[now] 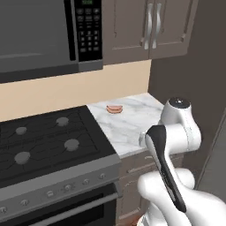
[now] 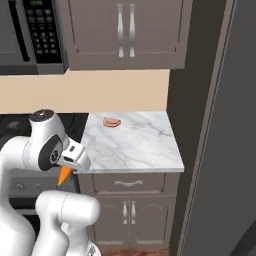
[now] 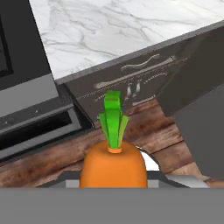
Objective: Place the carrot and sweet potato inside the fridge drawer. Close the drawer after placing the vegetables.
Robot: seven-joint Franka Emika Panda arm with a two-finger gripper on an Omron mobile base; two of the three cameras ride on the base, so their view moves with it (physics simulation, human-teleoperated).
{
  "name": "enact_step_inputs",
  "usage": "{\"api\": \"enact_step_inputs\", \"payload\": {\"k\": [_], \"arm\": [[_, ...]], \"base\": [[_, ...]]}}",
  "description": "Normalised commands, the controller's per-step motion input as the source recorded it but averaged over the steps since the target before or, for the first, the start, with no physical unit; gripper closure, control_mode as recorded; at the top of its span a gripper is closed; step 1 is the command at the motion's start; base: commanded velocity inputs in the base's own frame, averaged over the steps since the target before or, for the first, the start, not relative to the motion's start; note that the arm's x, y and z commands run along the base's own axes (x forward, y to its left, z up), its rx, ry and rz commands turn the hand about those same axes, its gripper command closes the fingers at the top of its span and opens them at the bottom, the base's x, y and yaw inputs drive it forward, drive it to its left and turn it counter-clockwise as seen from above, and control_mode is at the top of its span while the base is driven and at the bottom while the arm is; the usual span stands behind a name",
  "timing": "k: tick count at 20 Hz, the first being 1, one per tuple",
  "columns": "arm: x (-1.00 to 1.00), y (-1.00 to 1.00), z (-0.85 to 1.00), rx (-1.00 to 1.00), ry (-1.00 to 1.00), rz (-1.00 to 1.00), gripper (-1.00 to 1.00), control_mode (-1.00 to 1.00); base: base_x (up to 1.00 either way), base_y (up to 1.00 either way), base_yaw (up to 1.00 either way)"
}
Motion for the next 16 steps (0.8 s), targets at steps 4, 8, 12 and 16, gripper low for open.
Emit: {"api": "enact_step_inputs", "payload": {"k": [4, 8, 12, 16], "arm": [[0.0, 0.0, 0.0, 0.0, 0.0, 0.0, 1.0, 1.0], [0.0, 0.0, 0.0, 0.0, 0.0, 0.0, 1.0, 1.0], [0.0, 0.0, 0.0, 0.0, 0.0, 0.0, 1.0, 1.0], [0.0, 0.0, 0.0, 0.0, 0.0, 0.0, 1.0, 1.0]], "base": [[-0.81, 0.22, -0.75], [-0.78, 0.24, -0.82], [-0.72, 0.17, -0.87], [-0.53, 0.03, -0.89]]}}
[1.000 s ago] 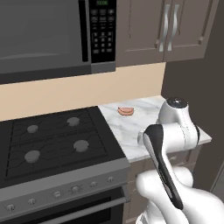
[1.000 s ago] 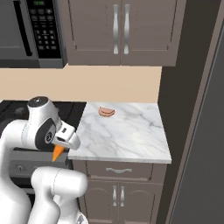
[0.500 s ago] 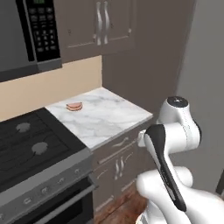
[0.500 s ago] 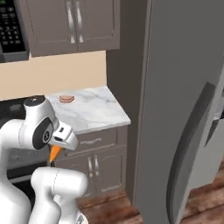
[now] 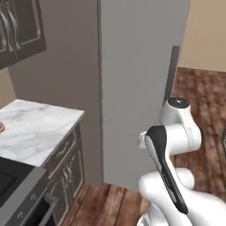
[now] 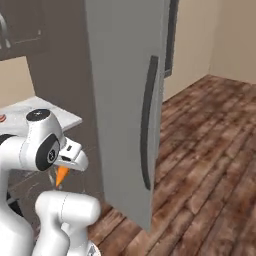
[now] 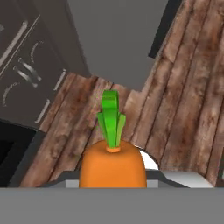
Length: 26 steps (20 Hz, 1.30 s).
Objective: Place the carrot and sweet potato inside the fridge drawer. Close the drawer after placing the vegetables.
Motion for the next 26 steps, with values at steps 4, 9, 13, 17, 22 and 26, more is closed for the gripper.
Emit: {"api": "enact_step_inputs", "payload": {"k": [4, 9, 13, 17, 22, 26], "arm": [[0.0, 0.0, 0.0, 0.0, 0.0, 0.0, 1.0, 1.0], [0.0, 0.0, 0.0, 0.0, 0.0, 0.0, 1.0, 1.0], [0.0, 0.0, 0.0, 0.0, 0.0, 0.0, 1.0, 1.0], [0.0, 0.0, 0.0, 0.0, 0.0, 0.0, 1.0, 1.0], [0.0, 0.0, 0.0, 0.0, 0.0, 0.0, 1.0, 1.0], [0.0, 0.0, 0.0, 0.0, 0.0, 0.0, 1.0, 1.0]], "base": [[-0.3, 0.0, -0.91], [-0.01, -0.23, -0.83], [0.34, -0.71, -0.56], [0.71, -0.39, -0.17], [0.98, -0.09, 0.12], [0.93, -0.13, 0.25]]}}
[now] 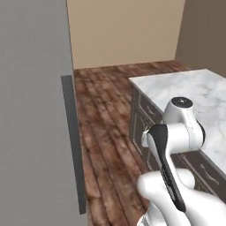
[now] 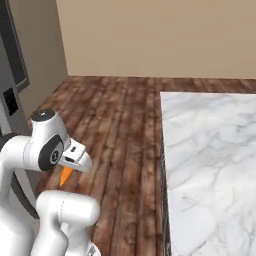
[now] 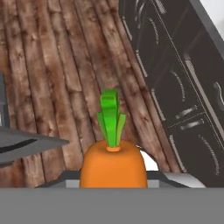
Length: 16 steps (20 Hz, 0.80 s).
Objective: Place the carrot and sweet potato inside the fridge drawer. Close the drawer after placing the vegetables.
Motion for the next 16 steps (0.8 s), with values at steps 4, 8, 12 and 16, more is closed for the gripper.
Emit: {"api": "enact_step_inputs", "payload": {"k": [4, 8, 12, 16], "arm": [[0.0, 0.0, 0.0, 0.0, 0.0, 0.0, 1.0, 1.0], [0.0, 0.0, 0.0, 0.0, 0.0, 0.0, 1.0, 1.0], [0.0, 0.0, 0.0, 0.0, 0.0, 0.0, 1.0, 1.0], [0.0, 0.0, 0.0, 0.0, 0.0, 0.0, 1.0, 1.0]], "base": [[0.81, -0.52, 0.32], [0.85, -0.38, 0.34], [0.88, -0.18, 0.37], [0.92, -0.08, 0.39]]}}
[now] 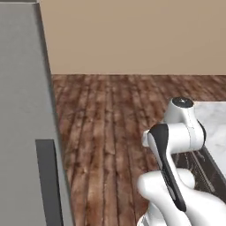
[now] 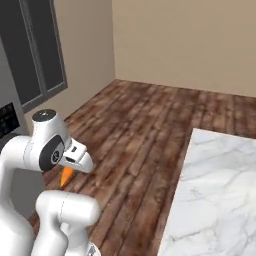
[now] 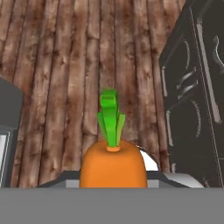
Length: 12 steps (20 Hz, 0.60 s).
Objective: Place the carrot and sweet potato inside the fridge drawer. Close the drawer after placing the vegetables.
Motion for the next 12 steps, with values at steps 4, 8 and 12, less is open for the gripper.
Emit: {"api": "enact_step_inputs", "payload": {"k": [4, 8, 12], "arm": [[0.0, 0.0, 0.0, 0.0, 0.0, 0.0, 1.0, 1.0], [0.0, 0.0, 0.0, 0.0, 0.0, 0.0, 1.0, 1.0], [0.0, 0.0, 0.0, 0.0, 0.0, 0.0, 1.0, 1.0]], "base": [[0.73, -0.21, 0.45], [0.17, -0.26, 0.57], [0.25, -0.04, 0.7]]}}
